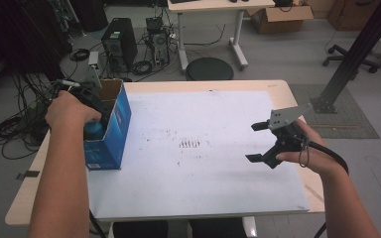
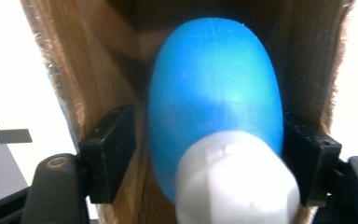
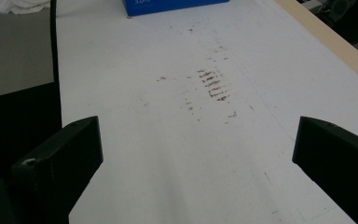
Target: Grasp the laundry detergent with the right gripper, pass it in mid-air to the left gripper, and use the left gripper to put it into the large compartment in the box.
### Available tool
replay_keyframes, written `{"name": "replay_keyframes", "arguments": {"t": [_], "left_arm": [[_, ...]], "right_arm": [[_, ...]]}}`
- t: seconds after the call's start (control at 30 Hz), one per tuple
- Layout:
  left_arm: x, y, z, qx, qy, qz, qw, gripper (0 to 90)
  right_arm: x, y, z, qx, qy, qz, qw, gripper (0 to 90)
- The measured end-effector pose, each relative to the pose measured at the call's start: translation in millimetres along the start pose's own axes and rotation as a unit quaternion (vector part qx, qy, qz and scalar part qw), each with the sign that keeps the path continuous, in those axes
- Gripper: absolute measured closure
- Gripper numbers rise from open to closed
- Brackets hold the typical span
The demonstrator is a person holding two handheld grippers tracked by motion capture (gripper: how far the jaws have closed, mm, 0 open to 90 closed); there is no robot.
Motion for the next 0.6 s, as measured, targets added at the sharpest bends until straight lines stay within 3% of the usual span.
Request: {"name": "replay_keyframes", "arguments": {"t": [0.07,0.6], "left_arm": [[-0.8,-4.4,-0.7,-0.004,-0.003,-0.004,1.0,21.5],[-8.8,-28.9,-6.7,0.003,0.001,-0.016,0.9999,16.4]], "right_arm": [[0.6,-0.7,-0.1,0.0,-0.001,-0.001,1.0,1.6],[4.3,-7.0,0.6,-0.003,-0.007,-0.008,0.9999,1.6]]}}
Point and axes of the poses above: each handheld gripper's, and its own axes: y roughly forward along the jaws, x roughly out of its top, z roughly to its left, the point moved 8 cm from there along y, roughly forward along the jaws, and after that the axes turned 5 degrees about z, right-handed, at the moved point
